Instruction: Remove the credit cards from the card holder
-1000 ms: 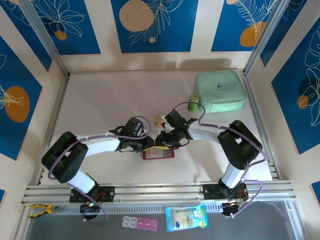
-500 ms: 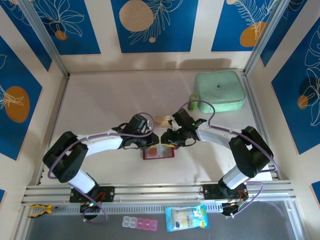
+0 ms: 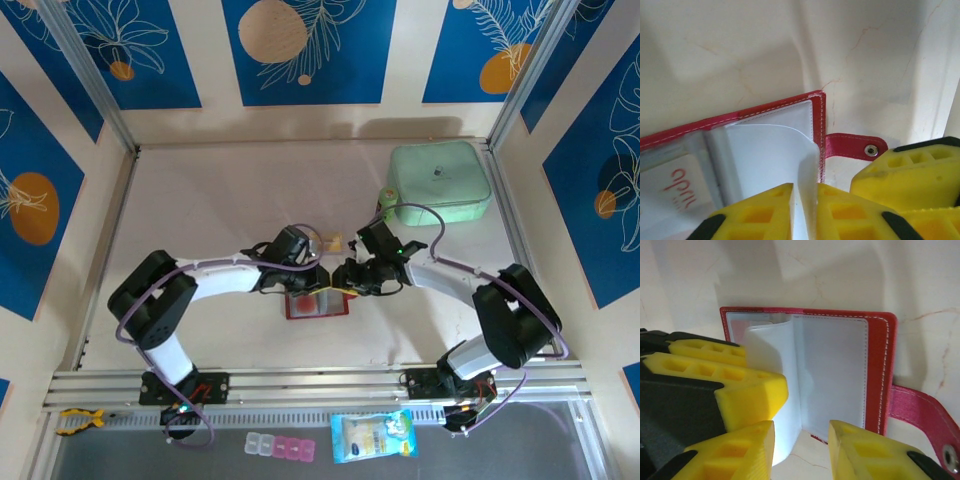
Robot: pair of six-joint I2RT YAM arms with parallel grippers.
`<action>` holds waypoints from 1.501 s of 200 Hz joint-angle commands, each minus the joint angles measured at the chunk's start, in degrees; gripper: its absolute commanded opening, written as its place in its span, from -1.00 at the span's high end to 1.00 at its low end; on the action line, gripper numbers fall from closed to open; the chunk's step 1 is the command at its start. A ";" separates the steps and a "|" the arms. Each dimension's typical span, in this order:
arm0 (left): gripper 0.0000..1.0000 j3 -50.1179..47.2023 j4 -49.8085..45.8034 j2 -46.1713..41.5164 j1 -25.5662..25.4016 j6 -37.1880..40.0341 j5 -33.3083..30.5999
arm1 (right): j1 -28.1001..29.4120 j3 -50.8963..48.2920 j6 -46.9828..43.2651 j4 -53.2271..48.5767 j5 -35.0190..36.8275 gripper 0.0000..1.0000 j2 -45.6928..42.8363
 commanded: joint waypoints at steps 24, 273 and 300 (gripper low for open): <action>0.44 2.97 1.04 1.53 -0.94 -0.35 1.72 | -1.42 -1.55 -0.78 -2.45 0.07 0.31 -3.81; 0.54 -14.73 -4.29 -18.06 6.79 1.89 -4.29 | 5.96 8.59 0.92 2.18 -3.14 0.33 11.31; 0.65 -16.09 -4.58 -18.77 8.16 2.49 -3.94 | 6.68 9.60 1.05 2.38 -3.38 0.34 12.94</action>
